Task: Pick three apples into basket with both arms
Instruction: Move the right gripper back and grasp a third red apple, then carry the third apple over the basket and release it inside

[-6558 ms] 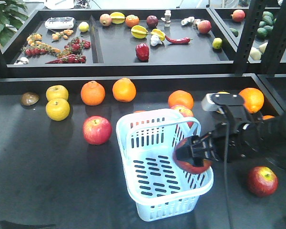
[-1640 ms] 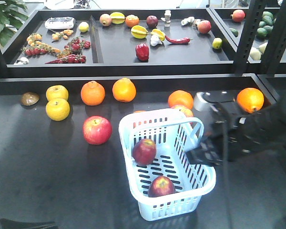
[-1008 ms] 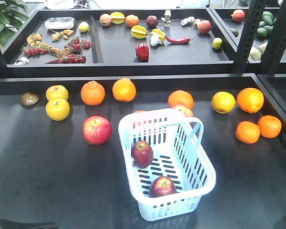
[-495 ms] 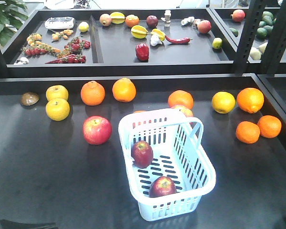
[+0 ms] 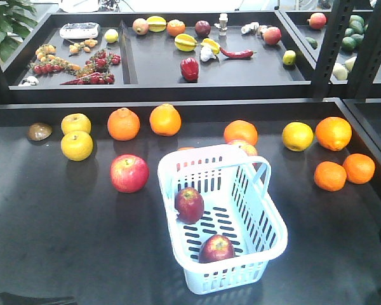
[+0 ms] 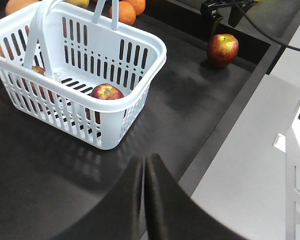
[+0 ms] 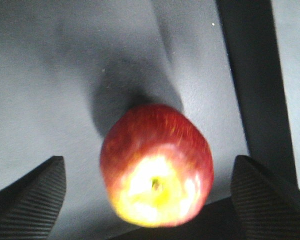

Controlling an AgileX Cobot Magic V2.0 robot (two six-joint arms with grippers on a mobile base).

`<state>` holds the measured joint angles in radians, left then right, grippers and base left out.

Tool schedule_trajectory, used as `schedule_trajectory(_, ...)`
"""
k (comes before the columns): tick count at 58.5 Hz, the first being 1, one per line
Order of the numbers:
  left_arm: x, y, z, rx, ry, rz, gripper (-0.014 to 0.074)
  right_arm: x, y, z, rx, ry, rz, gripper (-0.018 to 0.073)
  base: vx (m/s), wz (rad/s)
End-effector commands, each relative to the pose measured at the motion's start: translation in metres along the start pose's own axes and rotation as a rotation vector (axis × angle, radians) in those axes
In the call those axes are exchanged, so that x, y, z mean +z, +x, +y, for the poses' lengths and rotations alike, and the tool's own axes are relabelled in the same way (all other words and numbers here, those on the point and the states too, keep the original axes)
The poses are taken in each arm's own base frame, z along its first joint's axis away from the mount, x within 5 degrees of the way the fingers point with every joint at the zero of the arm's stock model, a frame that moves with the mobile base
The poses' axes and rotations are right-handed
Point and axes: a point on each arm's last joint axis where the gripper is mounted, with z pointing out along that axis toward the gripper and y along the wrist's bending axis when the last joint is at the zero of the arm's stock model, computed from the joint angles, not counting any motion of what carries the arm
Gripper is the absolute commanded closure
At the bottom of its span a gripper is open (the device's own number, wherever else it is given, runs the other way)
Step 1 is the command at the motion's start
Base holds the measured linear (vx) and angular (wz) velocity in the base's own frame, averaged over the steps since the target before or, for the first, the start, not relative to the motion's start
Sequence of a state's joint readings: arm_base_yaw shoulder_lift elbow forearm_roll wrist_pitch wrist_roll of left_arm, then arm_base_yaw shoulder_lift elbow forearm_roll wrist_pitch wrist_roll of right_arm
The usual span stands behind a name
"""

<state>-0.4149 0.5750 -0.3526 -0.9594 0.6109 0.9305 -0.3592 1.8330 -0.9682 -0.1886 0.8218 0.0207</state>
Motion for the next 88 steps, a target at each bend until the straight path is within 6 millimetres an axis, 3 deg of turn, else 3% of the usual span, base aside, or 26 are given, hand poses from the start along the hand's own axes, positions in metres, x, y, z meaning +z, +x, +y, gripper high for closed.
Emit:
schedule_trajectory(1, -0.003, -0.011, -0.001, -0.021, -0.002, -0.057, 0.0602, -0.008, -0.006, -0.006, -0.01, 0.022, -0.039, -0.0042, 0.0, 0.0)
schedule_trajectory(22, -0.003, -0.011, -0.001, -0.021, -0.003, -0.058, 0.0602, 0.028, -0.007, -0.001, -0.03, 0.007, 0.078, -0.001, 0.0, 0.0)
schedule_trajectory(31, -0.003, -0.011, -0.001, -0.021, -0.003, -0.058, 0.0602, 0.023, -0.009, 0.001, -0.032, 0.001, 0.046, 0.0132, 0.0, 0.0)
schedule_trajectory(39, -0.003, -0.011, -0.001, -0.021, -0.004, -0.058, 0.0602, -0.002, -0.01, 0.001, -0.041, -0.015, -0.055, 0.0352, 0.0, 0.0)
schedule_trajectory(48, -0.003, -0.012, 0.0, -0.021, -0.012, -0.065, 0.0602, -0.044, -0.005, 0.002, -0.075, -0.059, -0.206, 0.0576, 0.0, 0.0)
schedule_trajectory(59, -0.003, -0.012, 0.0, -0.021, -0.014, -0.066, 0.0602, -0.105, 0.014, 0.013, -0.118, -0.215, -0.421, 0.0566, 0.0, 0.0)
schedule_trajectory(68, -0.003, -0.012, 0.0, -0.021, -0.016, -0.067, 0.0602, -0.157, 0.04, 0.044, -0.226, -0.405, -0.593, 0.0559, 0.0, 0.0)
schedule_trajectory(73, -0.003, -0.012, 0.0, -0.021, -0.018, -0.069, 0.0602, -0.178, 0.055, 0.071, -0.314, -0.511, -0.642, 0.0545, 0.0, 0.0)
schedule_trajectory(81, -0.003, -0.012, 0.0, -0.021, -0.018, -0.069, 0.0602, -0.191, 0.069, 0.11, -0.439, -0.595, -0.664, 0.0495, 0.0, 0.0)
schedule_trajectory(88, -0.003, -0.012, 0.0, -0.021, -0.018, -0.069, 0.0602, -0.19, 0.074, 0.144, -0.543, -0.631, -0.654, 0.0391, 0.0, 0.0)
